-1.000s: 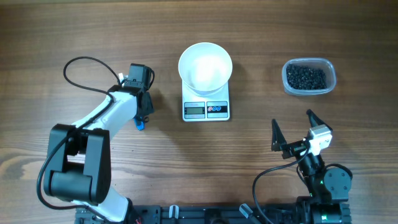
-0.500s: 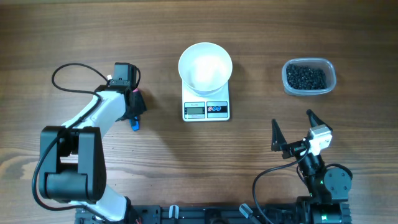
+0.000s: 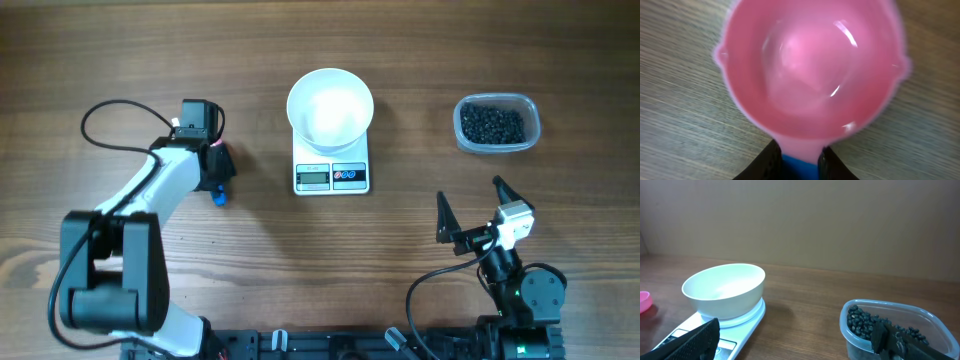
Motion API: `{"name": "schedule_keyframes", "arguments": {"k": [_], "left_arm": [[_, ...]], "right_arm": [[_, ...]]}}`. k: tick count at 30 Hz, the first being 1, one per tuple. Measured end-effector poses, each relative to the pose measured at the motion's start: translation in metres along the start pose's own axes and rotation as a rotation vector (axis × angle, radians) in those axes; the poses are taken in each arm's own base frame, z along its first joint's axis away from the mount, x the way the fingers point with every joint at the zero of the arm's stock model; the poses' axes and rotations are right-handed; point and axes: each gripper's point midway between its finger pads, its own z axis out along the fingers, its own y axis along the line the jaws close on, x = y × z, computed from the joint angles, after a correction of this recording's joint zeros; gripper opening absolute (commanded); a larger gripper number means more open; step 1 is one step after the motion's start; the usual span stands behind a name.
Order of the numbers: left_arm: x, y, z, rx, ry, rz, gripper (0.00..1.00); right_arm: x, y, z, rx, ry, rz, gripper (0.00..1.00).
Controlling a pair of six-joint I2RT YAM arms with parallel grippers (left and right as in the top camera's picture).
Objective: Scoop item into bowl and weigh 150g on scale
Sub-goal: 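Lift the pink scoop with the left gripper and adjust its position, then carry the pink scoop with the left gripper toward the scale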
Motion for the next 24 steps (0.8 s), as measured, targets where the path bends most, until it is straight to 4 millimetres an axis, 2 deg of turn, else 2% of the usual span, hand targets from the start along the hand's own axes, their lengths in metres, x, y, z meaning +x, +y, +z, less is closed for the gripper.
{"name": "schedule_keyframes", "arguments": {"k": [4,9,13,20,22,24], "left_arm": [[-0.013,-0.005,-0.023,0.047,-0.066,-0.012,0.24],[-0.018,-0.007,-0.038,0.076,-0.098,-0.017,0.24],[-0.007,-0.003,-0.033,0.055,-0.051,-0.010,0.24],[0.013,0.000,0.001,0.006,0.058,0.007,0.25],[0.017,0.001,0.006,-0.001,0.075,0.010,0.29],[0.017,0.000,0.007,-0.001,0.076,0.010,0.26]], "right_arm": [[0.000,0.000,0.000,0.000,0.000,0.000,1.00],[0.000,0.000,0.000,0.000,0.000,0.000,1.00],[0.000,0.000,0.000,0.000,0.000,0.000,1.00],[0.000,0.000,0.000,0.000,0.000,0.000,1.00],[0.000,0.000,0.000,0.000,0.000,0.000,1.00],[0.000,0.000,0.000,0.000,0.000,0.000,1.00]]}}
